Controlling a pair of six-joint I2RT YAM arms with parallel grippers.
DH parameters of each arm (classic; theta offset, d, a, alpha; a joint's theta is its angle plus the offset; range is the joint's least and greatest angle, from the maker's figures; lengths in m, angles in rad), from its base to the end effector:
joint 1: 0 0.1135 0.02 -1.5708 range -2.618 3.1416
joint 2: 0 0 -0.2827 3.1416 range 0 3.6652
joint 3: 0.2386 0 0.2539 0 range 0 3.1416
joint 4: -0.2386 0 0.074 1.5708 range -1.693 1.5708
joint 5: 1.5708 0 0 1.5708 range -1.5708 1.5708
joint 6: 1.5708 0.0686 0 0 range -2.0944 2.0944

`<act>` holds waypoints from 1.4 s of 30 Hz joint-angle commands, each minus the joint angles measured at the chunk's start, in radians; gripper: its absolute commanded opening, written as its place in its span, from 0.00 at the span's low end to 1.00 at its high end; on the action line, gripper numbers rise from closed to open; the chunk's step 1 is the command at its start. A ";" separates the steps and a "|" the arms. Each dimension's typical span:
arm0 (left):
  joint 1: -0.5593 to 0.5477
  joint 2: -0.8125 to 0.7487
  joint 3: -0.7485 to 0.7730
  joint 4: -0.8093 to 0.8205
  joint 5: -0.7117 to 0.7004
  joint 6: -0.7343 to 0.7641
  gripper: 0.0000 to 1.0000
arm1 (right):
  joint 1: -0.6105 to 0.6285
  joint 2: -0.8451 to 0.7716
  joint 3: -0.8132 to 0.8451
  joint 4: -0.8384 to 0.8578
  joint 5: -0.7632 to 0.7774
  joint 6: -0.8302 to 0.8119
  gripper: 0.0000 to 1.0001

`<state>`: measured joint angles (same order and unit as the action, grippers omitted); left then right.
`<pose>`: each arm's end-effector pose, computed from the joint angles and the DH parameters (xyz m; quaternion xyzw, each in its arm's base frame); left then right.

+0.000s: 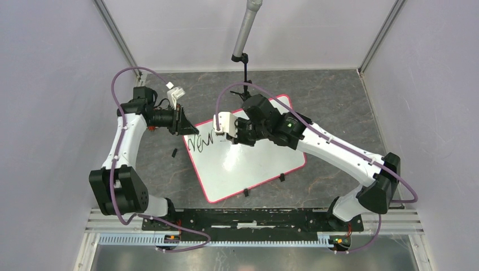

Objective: Write a sentence on the whiteboard

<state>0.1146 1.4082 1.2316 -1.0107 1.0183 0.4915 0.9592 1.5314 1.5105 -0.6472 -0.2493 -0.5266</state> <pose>0.2737 -0.0273 0.3062 0.2518 0.8246 -0.4070 0.3016 0.1969 0.3102 0.3638 -0.6439 0.6209 0.2022 0.3987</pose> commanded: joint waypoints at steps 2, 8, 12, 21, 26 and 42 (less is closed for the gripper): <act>-0.052 0.029 0.035 0.005 -0.003 -0.032 0.20 | -0.002 -0.058 -0.030 0.017 -0.003 -0.033 0.00; -0.088 0.035 0.017 0.005 0.000 -0.024 0.08 | -0.002 -0.051 -0.022 0.009 -0.017 -0.040 0.00; -0.093 0.036 0.008 0.005 0.002 -0.017 0.03 | -0.002 -0.050 -0.020 0.014 -0.016 -0.047 0.00; -0.096 0.039 0.003 0.004 0.005 -0.006 0.02 | 0.003 -0.035 -0.017 0.078 0.049 -0.048 0.00; -0.096 0.039 0.000 0.004 0.005 -0.004 0.03 | 0.010 -0.019 -0.024 0.112 0.097 -0.038 0.00; -0.096 0.030 -0.009 0.003 0.003 0.002 0.03 | 0.033 0.015 -0.029 0.121 0.182 -0.035 0.00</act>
<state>0.0425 1.4395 1.2369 -1.0119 1.0489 0.4808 0.9848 1.5406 1.4796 -0.5678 -0.1040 -0.5697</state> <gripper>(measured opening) 0.274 0.150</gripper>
